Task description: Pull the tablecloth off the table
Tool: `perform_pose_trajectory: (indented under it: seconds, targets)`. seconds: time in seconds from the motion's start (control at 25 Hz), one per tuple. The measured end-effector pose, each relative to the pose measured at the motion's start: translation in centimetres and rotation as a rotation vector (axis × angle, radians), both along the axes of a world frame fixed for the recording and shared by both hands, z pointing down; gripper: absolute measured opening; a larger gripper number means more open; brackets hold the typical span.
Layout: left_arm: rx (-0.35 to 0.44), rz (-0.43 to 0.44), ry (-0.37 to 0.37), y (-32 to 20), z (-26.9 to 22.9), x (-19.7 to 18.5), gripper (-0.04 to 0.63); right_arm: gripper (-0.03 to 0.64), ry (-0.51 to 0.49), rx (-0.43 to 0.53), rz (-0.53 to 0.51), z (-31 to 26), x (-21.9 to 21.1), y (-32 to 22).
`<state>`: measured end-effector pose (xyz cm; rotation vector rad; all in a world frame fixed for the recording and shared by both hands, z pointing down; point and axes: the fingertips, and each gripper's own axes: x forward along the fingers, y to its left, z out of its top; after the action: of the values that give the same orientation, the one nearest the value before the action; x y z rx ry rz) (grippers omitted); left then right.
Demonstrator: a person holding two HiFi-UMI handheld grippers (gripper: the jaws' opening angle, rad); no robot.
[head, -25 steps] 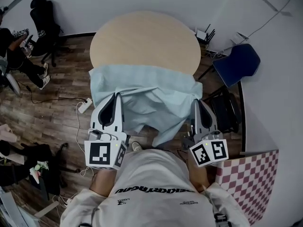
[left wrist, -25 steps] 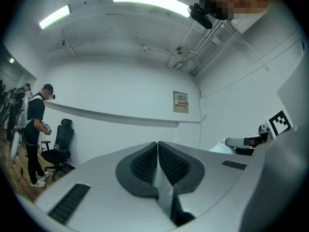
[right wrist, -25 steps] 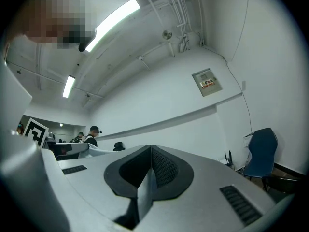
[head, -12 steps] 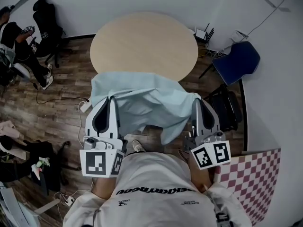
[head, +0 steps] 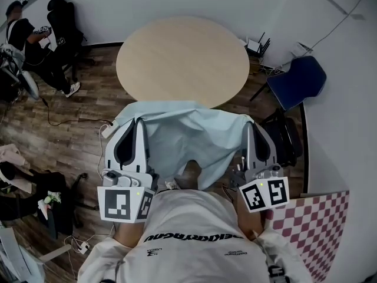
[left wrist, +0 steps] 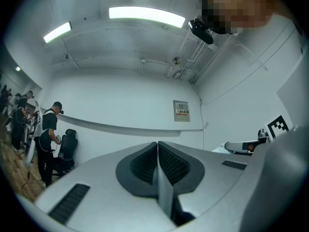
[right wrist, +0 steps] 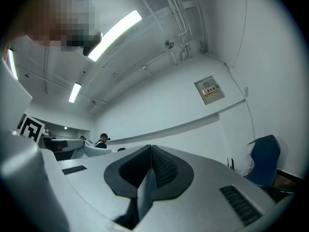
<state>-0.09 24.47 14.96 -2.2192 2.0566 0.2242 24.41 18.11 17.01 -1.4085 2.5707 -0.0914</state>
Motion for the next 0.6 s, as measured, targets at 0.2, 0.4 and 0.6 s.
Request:
perform_pose_trajectory:
  seconds: [0.2,0.4,0.6]
  targets:
    - [0.011,-0.006,0.001,0.0,-0.3,-0.15,0.017,0.037,0.005,0.025,0.0,-0.66,-0.18,-0.03]
    - [-0.009,-0.013,0.004,-0.25,0.41,-0.41,0.017,0.037,0.019,0.014,0.004,-0.08,-0.61,-0.49]
    - [-0.013,-0.014,-0.004,-0.35,0.46,-0.2,0.017,0.037,0.015,0.005,0.014,0.08,-0.09,-0.69]
